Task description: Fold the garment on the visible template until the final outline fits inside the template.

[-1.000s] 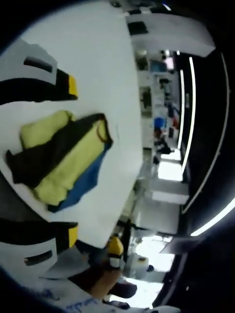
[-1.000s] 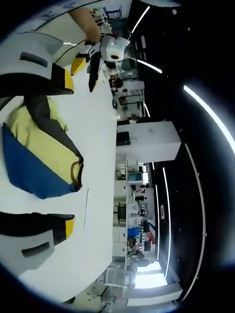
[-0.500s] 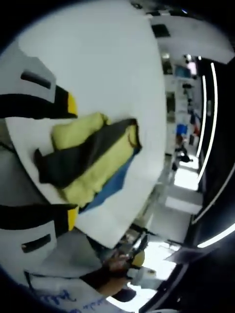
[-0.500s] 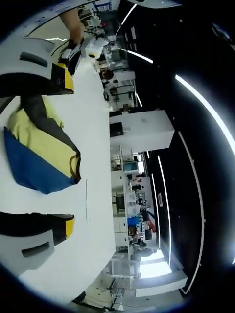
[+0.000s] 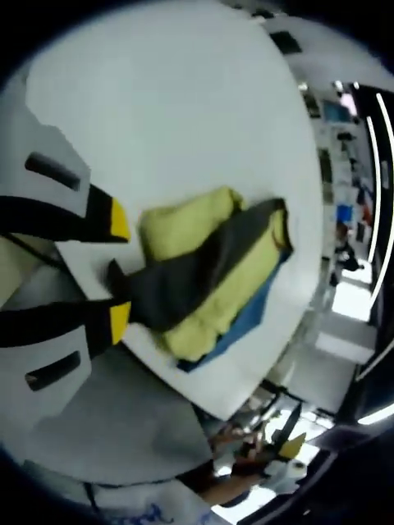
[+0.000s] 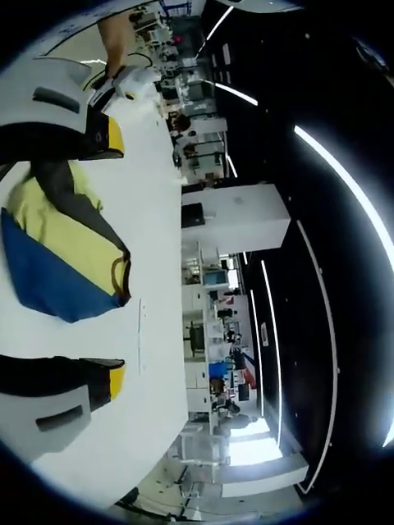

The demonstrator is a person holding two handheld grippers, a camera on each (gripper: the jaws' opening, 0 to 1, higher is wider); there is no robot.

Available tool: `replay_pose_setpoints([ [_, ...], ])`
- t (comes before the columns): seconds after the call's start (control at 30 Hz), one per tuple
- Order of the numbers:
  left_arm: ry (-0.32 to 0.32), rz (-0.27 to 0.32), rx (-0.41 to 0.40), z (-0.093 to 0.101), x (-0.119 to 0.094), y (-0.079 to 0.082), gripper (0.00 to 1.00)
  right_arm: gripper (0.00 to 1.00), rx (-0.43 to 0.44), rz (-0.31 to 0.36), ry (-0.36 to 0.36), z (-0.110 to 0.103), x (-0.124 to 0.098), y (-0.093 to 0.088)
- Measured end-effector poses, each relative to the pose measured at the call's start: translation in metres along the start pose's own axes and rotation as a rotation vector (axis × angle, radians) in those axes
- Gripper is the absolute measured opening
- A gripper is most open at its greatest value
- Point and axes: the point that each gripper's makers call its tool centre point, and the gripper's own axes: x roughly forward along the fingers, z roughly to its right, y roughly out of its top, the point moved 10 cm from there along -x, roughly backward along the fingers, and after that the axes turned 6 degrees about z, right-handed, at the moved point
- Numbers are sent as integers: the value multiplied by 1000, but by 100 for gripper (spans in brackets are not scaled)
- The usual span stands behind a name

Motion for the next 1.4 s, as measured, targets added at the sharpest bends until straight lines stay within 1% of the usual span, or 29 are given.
replay_pose_setpoints([
  [0.07, 2, -19, 25, 0, 3, -2, 18, 100, 2, 1, 0, 0, 0, 1],
  [0.13, 0, -32, 32, 0, 9, -4, 16, 100, -6, -1, -2, 1, 1, 1],
  [0.23, 1, -31, 41, -1, 13, -3, 13, 100, -11, -5, -2, 2, 2, 0],
  [0.3, -15, -40, 45, 1, 17, -3, 12, 100, -9, -6, -3, 2, 1, -1],
  [0.37, -36, -63, 47, 4, 22, -3, 11, 99, -6, -11, -5, 2, 1, -3],
  [0.43, -40, -67, 48, 3, 27, -2, 10, 99, -2, -14, -7, 3, 1, -4],
  [0.53, -60, -85, 27, 3, 34, 0, 3, 99, -8, -23, -6, 2, 2, -5],
  [0.6, -67, -103, 29, 3, 36, 0, 0, 99, -7, -21, -6, 2, 2, -5],
  [0.73, -62, -126, 23, 1, 36, 0, 0, 98, -5, -19, -17, 4, 2, -5],
  [0.83, -54, -134, 6, -2, 31, 3, 0, 99, -4, -24, -18, 5, 2, -6],
  [0.93, -26, -114, -2, -8, 26, 7, 0, 99, 5, -36, -13, 4, 2, -9],
  [1.03, -22, -71, -55, -12, 19, 14, 0, 99, 18, -32, -7, 1, 3, -10],
  [1.07, -17, -58, -62, -14, 16, 17, 0, 99, 18, -33, -6, 0, 3, -10],
  [1.2, 13, -30, -57, -19, 4, 26, 0, 99, 18, -40, -2, -1, 4, -12],
  [1.23, 10, -18, -68, -19, 2, 29, 0, 99, 20, -41, -1, -2, 4, -12],
  [1.27, -5, 14, -99, -19, -1, 34, 0, 99, 21, -42, 1, -2, 4, -12],
  [1.3, -8, 28, -106, -19, -3, 37, 0, 99, 24, -42, 2, -3, 4, -12],
  [1.33, -3, 31, -104, -21, -5, 39, 0, 99, 27, -44, 4, -3, 4, -13],
  [1.4, 28, 17, -75, -25, -9, 43, 0, 99, 28, -49, 11, -5, 5, -14],
])
